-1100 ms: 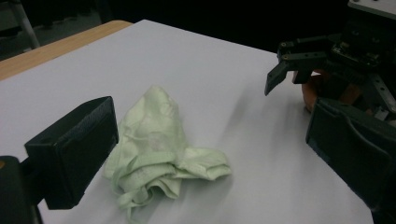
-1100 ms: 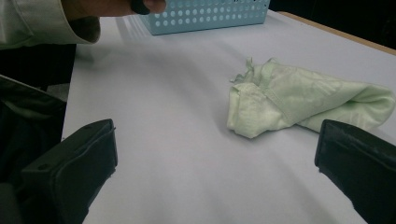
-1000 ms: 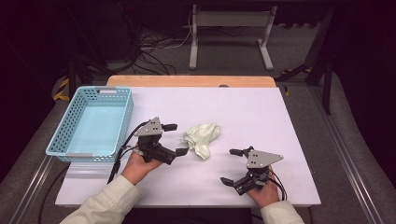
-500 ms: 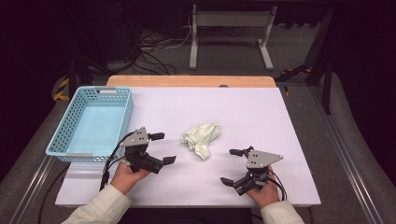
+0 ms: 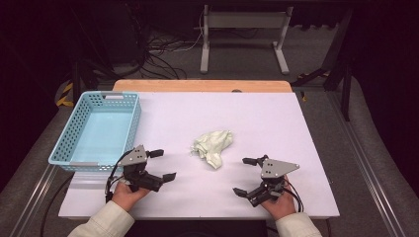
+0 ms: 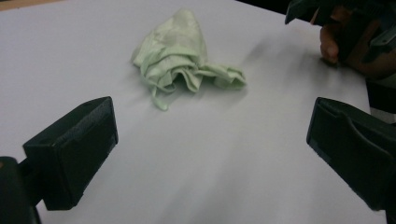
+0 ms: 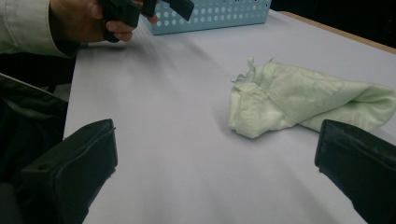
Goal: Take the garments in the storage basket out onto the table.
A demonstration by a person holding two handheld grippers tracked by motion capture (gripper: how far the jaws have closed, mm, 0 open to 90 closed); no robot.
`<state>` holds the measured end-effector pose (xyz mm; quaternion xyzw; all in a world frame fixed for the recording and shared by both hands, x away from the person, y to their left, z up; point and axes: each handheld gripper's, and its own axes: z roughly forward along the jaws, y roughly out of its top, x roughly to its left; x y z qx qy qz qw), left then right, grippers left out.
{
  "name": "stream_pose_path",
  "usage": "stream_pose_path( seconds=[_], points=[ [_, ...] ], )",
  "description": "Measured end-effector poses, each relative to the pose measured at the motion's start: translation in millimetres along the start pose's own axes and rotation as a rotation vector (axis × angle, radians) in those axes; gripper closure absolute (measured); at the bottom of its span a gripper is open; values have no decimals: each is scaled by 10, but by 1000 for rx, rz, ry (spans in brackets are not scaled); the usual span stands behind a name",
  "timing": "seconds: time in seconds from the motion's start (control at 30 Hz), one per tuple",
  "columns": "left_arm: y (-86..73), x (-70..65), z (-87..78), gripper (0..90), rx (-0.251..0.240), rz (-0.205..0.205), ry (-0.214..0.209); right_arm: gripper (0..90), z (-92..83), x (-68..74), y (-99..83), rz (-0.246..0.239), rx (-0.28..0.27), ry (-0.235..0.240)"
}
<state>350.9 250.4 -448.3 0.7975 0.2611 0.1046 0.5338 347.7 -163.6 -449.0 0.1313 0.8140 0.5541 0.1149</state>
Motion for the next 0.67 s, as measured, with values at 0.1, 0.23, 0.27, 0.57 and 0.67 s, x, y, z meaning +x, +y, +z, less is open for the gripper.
stream_pose_path(
  seconds=[0.1, 0.23, 0.27, 0.57, 0.67],
  points=[
    [-99, -16, -15, 20, 11, 2, 14, 0, 0, -1, -1, 2, 0, 1],
    [-126, -23, -44, 13, -19, 4, 35, 0, 2, 0, -1, 1, 1, 2],
    [-131, -19, -43, 12, -27, -5, 32, 0, 2, 0, -1, 1, 1, 2],
    [-135, -8, -14, 8, -12, 3, 37, 0, 6, 0, -2, 2, 2, 5],
    [-135, 2, 0, 8, -7, -7, 34, 0, 3, -1, -2, 3, -1, 1]
  ],
)
